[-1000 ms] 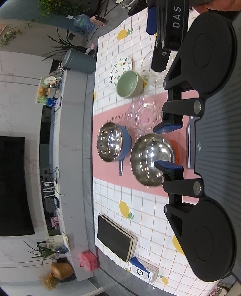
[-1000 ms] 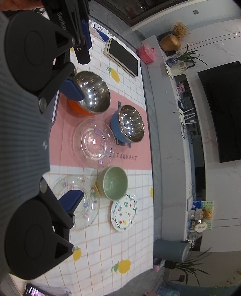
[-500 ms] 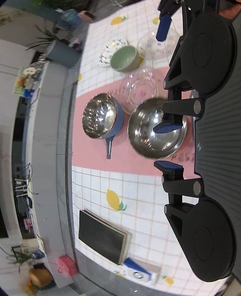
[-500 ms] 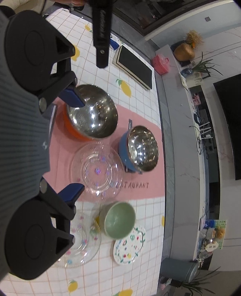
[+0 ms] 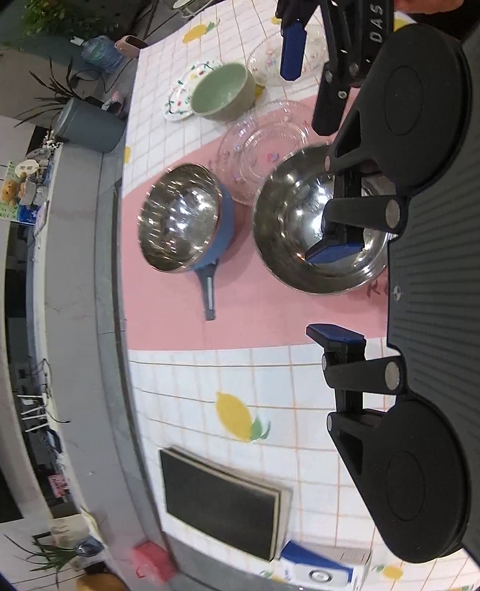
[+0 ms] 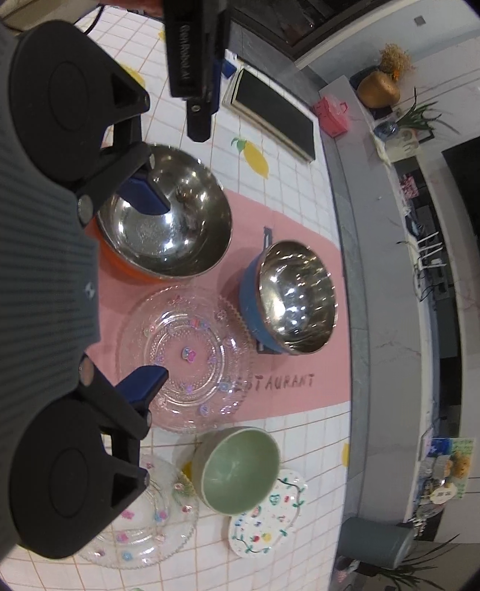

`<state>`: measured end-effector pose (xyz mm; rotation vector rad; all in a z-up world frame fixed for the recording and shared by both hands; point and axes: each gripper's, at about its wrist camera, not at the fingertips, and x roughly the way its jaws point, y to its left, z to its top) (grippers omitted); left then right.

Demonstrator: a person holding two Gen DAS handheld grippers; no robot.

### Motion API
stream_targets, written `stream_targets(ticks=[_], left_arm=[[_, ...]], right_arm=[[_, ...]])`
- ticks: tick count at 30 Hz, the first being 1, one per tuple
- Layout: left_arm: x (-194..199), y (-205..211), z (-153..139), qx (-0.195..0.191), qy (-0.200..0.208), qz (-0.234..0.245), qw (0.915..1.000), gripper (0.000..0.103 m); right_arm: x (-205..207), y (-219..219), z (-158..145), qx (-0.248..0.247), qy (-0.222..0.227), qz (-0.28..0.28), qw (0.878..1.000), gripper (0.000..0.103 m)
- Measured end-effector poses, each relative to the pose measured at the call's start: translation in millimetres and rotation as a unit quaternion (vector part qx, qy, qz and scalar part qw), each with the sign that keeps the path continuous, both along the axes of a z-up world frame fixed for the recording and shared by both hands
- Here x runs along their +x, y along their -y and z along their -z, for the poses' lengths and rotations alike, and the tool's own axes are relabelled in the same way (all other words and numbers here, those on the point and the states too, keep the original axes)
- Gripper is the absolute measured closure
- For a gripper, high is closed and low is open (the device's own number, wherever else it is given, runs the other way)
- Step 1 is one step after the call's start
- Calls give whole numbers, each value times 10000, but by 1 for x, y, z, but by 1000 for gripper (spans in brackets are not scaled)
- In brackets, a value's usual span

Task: Organize plates and bowls
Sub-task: 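Move both grippers to the orange steel bowl rim and close them, then lift the orange steel bowl with both grippers toward the blue pot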

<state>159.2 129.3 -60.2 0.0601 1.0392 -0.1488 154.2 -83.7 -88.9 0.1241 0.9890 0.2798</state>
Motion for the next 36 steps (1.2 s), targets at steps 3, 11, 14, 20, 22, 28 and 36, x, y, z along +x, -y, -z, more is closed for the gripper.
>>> stream_targets(ticks=[3, 11, 14, 20, 22, 28, 36], left_arm=[[3, -2, 11, -88, -41, -29, 9999, 56], [13, -11, 30, -446, -225, -343, 9982, 51], [18, -15, 38, -510, -340, -458, 9971, 51], [20, -15, 47, -672, -459, -558, 9951, 52], [20, -12, 48, -640, -461, -548, 9954, 59], [19, -9, 51, -544, -518, -598, 9954, 76], [17, -5, 50, -444, -512, -574, 9960, 95]], right_arm=[[7, -1, 9, 63, -174, 49, 9998, 18], [20, -13, 26, 70, -450, 67, 9989, 22], [22, -14, 31, 99, -572, 87, 9983, 28], [22, -17, 37, 119, -675, 77, 9976, 34], [23, -17, 38, 126, -714, 84, 9973, 37], [25, -17, 44, 199, -867, 133, 9959, 54], [24, -16, 48, 403, -997, 143, 9941, 73]])
